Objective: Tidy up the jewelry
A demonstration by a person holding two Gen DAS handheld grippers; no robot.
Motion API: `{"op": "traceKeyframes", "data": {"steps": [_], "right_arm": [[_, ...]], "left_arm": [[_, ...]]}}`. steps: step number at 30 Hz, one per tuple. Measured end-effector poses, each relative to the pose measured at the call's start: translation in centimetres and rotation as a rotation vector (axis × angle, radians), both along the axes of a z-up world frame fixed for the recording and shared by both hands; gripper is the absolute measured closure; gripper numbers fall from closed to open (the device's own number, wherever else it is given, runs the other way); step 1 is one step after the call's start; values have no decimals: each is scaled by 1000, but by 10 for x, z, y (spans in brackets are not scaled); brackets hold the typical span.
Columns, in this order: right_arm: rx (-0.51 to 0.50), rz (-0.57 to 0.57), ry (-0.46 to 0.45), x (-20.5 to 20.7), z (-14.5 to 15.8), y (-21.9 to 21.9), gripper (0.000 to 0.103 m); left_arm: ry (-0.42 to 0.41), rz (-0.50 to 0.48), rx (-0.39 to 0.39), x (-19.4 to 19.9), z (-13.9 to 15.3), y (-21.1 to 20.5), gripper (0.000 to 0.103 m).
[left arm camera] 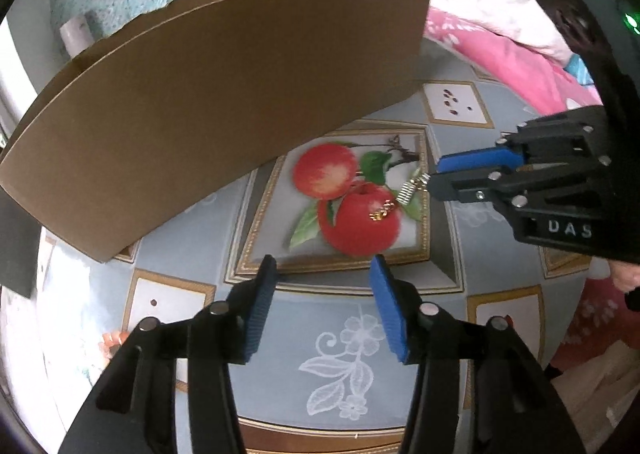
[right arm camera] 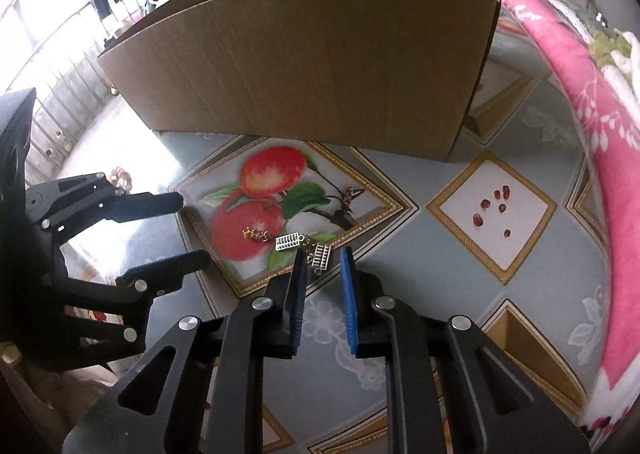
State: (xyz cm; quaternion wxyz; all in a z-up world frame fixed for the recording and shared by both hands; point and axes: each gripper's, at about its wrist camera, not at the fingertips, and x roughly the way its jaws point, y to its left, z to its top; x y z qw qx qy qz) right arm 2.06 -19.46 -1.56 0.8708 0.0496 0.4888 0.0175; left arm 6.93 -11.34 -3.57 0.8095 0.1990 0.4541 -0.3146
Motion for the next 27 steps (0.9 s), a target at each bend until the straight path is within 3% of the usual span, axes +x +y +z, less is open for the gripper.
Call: {"op": "traceKeyframes", "data": {"steps": [9, 27], "right_arm": [[-8, -12, 16, 6, -1, 1, 100], [25, -45, 25, -13, 7, -21, 101]], "left_arm": [[32, 36, 4, 6, 0, 3, 49], [38, 42, 7, 7, 1, 3, 48]]}}
